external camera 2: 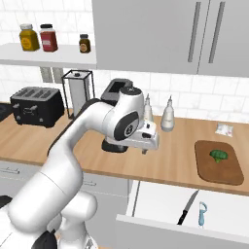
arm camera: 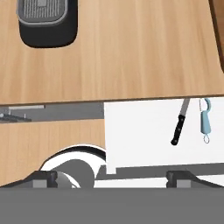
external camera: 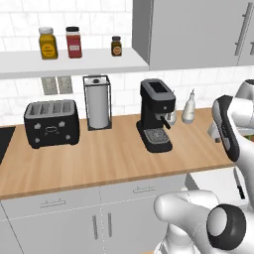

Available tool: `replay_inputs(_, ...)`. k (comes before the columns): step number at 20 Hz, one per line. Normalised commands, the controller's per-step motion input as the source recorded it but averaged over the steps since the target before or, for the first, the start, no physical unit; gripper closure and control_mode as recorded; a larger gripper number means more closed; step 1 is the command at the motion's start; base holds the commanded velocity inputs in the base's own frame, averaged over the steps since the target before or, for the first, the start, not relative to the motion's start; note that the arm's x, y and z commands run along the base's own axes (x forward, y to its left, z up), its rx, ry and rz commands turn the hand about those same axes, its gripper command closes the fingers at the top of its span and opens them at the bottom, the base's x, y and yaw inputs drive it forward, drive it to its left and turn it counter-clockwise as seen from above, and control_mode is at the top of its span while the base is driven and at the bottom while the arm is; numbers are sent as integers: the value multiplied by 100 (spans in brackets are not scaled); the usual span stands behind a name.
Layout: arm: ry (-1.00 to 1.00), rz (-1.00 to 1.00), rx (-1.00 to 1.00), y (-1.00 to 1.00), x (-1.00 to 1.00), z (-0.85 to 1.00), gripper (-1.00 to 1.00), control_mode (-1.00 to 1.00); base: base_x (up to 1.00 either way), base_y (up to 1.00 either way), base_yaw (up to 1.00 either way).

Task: Place the appropriate cutting tool for cutting the broccoli skin on the cutting board.

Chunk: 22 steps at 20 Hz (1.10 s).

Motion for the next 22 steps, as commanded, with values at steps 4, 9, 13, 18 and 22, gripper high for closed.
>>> replay_inputs(4, 6, -3, 0, -70, -11, -12, -100, -100, 0, 0, 0)
replay_inputs(9, 1, -4, 0, -78, -36, -23, -100, -100, 0, 0, 0)
replay_inputs(13, 0, -5, 0, -68, -66, -31, -100, -100, 0, 0, 0)
replay_inputs(18, 0, -3, 0, -45, -77, -37, -100, -100, 0, 0, 0)
replay_inputs(22, 5, -2, 0, -38, -26, -53, -100, -100, 0, 0, 0)
